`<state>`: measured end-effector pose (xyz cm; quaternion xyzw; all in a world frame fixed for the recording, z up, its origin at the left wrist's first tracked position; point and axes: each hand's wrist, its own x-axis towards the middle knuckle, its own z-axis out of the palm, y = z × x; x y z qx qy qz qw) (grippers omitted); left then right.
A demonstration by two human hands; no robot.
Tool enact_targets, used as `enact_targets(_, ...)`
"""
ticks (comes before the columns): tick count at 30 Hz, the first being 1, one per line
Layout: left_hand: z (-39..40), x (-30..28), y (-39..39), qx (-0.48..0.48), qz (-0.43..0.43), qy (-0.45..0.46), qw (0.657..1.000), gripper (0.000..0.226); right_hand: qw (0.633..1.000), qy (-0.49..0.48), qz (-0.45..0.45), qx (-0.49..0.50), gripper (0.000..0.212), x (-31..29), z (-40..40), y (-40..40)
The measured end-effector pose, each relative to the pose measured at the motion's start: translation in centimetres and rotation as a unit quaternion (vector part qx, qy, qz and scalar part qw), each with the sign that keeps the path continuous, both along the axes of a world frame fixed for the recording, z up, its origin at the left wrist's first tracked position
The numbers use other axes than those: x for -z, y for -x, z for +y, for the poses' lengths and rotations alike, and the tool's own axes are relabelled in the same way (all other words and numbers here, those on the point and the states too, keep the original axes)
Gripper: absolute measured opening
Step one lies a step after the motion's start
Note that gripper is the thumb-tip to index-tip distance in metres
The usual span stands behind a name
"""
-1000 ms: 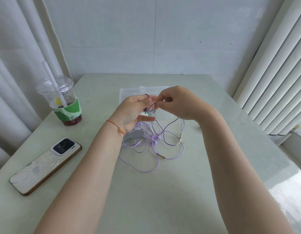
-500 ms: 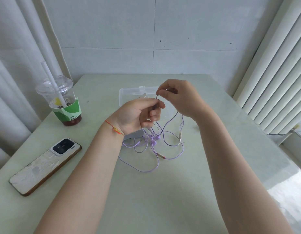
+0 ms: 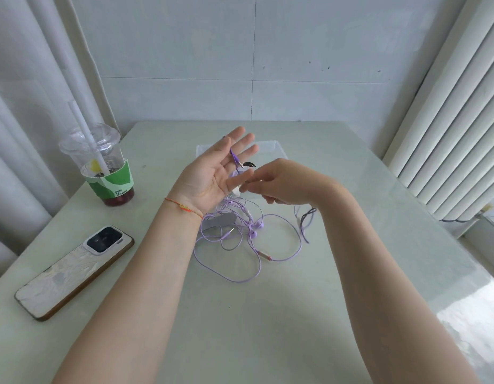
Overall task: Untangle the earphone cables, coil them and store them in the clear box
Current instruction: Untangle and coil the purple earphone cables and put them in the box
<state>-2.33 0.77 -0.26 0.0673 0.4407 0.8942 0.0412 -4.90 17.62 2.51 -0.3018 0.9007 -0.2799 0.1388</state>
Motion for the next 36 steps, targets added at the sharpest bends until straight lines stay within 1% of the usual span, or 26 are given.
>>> enact_targets(2, 0.1, 0.2, 0.1, -0.024, -0.012, 0.071, 0.997, 0.028, 1.000, -0.001, 0.018, 0.004, 0.017, -0.2, 0.0, 0.0)
enact_targets(5, 0.1, 0.4, 0.1, -0.035, -0.034, 0.185, 0.982, 0.028, 0.997, 0.016, 0.071, 0.037, 0.016, -0.5, 0.2, 0.2)
enact_targets(8, 0.4, 0.4, -0.1, 0.003, -0.048, 0.260, 0.964, 0.026, 0.991, 0.050, 0.109, 0.062, 0.014, -0.8, 0.5, 0.4)
enact_targets(10, 0.7, 0.2, -0.4, 0.053, -0.057, 0.280, 0.957, 0.026, 0.988, 0.070, 0.120, 0.074, 0.012, -0.8, 0.8, 0.7)
enact_targets(12, 0.7, 0.1, -0.6, 0.102, -0.068, 0.275, 0.954, 0.030, 0.984, 0.101, 0.118, 0.083, 0.009, -0.6, 1.1, 1.0)
enact_targets(16, 0.5, -0.5, -1.0, 0.159, -0.077, 0.220, 0.959, 0.034, 0.981, 0.149, 0.101, 0.073, 0.007, 0.0, 1.0, 1.5)
enact_targets(18, 0.5, -0.6, -1.2, 0.166, -0.072, 0.176, 0.968, 0.033, 0.975, 0.197, 0.064, 0.074, 0.009, 0.4, 0.8, 1.7)
enact_targets(20, 0.4, -0.6, -1.1, 0.166, -0.055, 0.100, 0.979, 0.034, 0.968, 0.239, 0.026, 0.078, 0.019, 0.8, 0.6, 1.6)
enact_targets(21, 0.4, -0.6, -1.0, 0.167, -0.041, 0.054, 0.984, 0.035, 0.967, 0.241, 0.015, 0.084, 0.025, 1.0, 0.5, 1.5)
enact_targets(23, 0.3, -0.4, -0.7, 0.164, -0.016, -0.025, 0.986, 0.035, 0.973, 0.216, 0.000, 0.086, 0.024, 1.3, 0.3, 1.3)
enact_targets(25, 0.2, -0.3, -0.4, 0.142, -0.004, -0.048, 0.989, 0.034, 0.983, 0.170, -0.025, 0.070, 0.027, 1.3, -0.1, 0.8)
enact_targets(27, -0.1, -0.1, -0.2, 0.105, -0.002, -0.035, 0.994, 0.034, 0.992, 0.116, -0.037, 0.037, 0.027, 1.2, -0.3, 0.4)
enact_targets(29, -0.2, 0.2, 0.1, 0.070, -0.007, -0.005, 0.998, 0.035, 0.997, 0.068, -0.032, 0.028, 0.026, 1.0, -0.2, 0.2)
enact_targets(33, 0.0, 0.7, 0.5, 0.000, -0.026, 0.105, 0.994, 0.033, 0.999, 0.016, -0.017, 0.033, 0.015, 0.4, 0.2, 0.3)
enact_targets(36, 0.2, 1.1, 0.6, -0.017, -0.035, 0.209, 0.977, 0.030, 0.999, 0.020, 0.006, 0.047, 0.012, -0.3, 0.6, 0.2)
